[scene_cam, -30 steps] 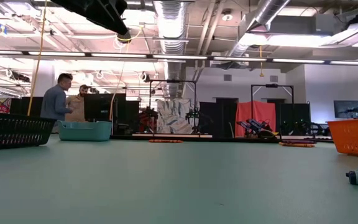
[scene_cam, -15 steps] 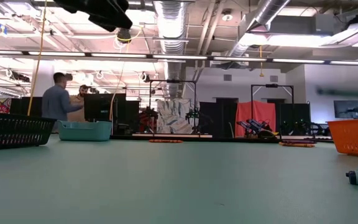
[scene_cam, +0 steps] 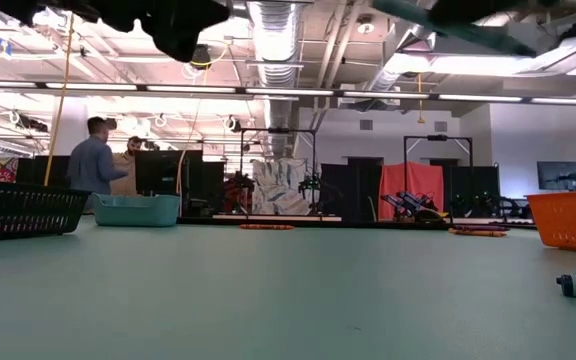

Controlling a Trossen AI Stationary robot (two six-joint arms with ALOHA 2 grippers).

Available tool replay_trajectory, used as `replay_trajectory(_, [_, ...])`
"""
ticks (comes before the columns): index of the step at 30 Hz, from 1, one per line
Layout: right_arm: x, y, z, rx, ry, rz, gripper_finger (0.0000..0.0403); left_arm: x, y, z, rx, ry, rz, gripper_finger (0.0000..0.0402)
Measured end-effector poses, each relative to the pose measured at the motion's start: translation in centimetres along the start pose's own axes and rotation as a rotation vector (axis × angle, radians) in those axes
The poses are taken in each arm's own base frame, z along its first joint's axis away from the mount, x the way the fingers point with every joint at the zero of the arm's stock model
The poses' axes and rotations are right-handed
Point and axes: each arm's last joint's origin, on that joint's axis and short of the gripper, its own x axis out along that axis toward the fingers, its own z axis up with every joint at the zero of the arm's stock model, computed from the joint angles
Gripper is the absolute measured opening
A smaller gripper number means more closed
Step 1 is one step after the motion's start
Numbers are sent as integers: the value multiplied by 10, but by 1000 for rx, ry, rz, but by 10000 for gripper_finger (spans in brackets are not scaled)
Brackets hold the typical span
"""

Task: Sort crayons
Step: Put the blue crayon into the green bin

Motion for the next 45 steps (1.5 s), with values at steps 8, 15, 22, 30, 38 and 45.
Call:
replay_trajectory(8, [22, 1, 30, -90, -118, 31, 0, -3, -1, 0, -37, -113, -28, 141])
replay_trajectory(15, [33, -1, 56, -154, -244, 27, 0, 13, -9, -9, -41, -162, -67, 141])
replay_trajectory(22, [34, 0, 69, -197, -321, 32, 0, 22, -15, -13, -28, -250, -63, 141])
replay_trajectory(30, [38, -2, 73, -187, -329, 22, 0, 23, -22, -4, 32, -320, -46, 141])
replay_trajectory(38, [43, -7, 83, -111, -372, 21, 0, 20, -33, 0, 126, -338, 9, 141])
replay_trajectory(45, [47, -11, 90, -73, -391, 19, 0, 17, -37, 3, 145, -364, 35, 141])
